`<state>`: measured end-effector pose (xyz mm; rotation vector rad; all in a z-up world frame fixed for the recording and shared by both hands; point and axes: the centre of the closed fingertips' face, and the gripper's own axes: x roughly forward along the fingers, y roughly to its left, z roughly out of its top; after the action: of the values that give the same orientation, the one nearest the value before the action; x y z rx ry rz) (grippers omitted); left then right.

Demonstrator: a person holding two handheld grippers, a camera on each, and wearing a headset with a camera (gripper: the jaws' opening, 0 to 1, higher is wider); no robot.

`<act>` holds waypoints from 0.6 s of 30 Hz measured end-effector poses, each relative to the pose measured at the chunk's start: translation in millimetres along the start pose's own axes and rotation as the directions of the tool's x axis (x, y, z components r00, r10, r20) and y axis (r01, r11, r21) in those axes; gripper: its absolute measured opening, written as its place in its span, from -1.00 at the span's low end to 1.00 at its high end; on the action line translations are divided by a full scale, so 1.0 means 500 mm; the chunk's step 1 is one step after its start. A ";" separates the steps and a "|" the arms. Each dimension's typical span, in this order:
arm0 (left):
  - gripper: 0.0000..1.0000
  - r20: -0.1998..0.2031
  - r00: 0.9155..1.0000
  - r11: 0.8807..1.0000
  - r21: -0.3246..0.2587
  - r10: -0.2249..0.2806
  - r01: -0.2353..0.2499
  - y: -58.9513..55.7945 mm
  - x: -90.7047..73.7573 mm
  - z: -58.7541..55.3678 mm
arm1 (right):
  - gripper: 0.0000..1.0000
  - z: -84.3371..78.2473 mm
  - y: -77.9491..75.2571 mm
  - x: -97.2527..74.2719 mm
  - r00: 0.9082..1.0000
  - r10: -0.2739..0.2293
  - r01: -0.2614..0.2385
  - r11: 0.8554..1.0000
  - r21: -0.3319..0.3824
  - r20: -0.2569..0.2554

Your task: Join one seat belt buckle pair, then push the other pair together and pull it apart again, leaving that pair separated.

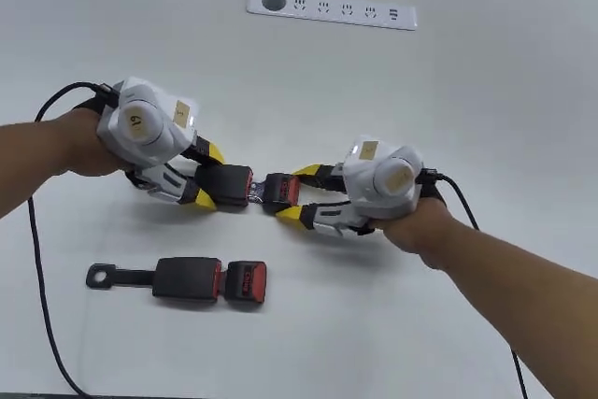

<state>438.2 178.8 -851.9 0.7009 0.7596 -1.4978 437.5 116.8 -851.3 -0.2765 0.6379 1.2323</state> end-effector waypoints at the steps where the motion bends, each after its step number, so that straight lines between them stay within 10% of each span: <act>1: -0.33 -0.010 1.000 1.000 0.007 0.000 0.000 0.000 -0.001 -0.001 | -0.34 0.004 0.006 0.011 1.000 -0.009 0.009 1.000 -0.007 -0.003; 18: -0.33 -0.030 1.000 1.000 -0.017 0.008 -0.009 -0.003 0.002 -0.004 | -0.32 0.003 0.002 0.018 0.998 -0.059 0.060 0.998 0.021 -0.033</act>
<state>436.5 179.9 -853.7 0.7142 0.7902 -1.4741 438.5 124.9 -855.1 -0.2952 0.6663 1.1652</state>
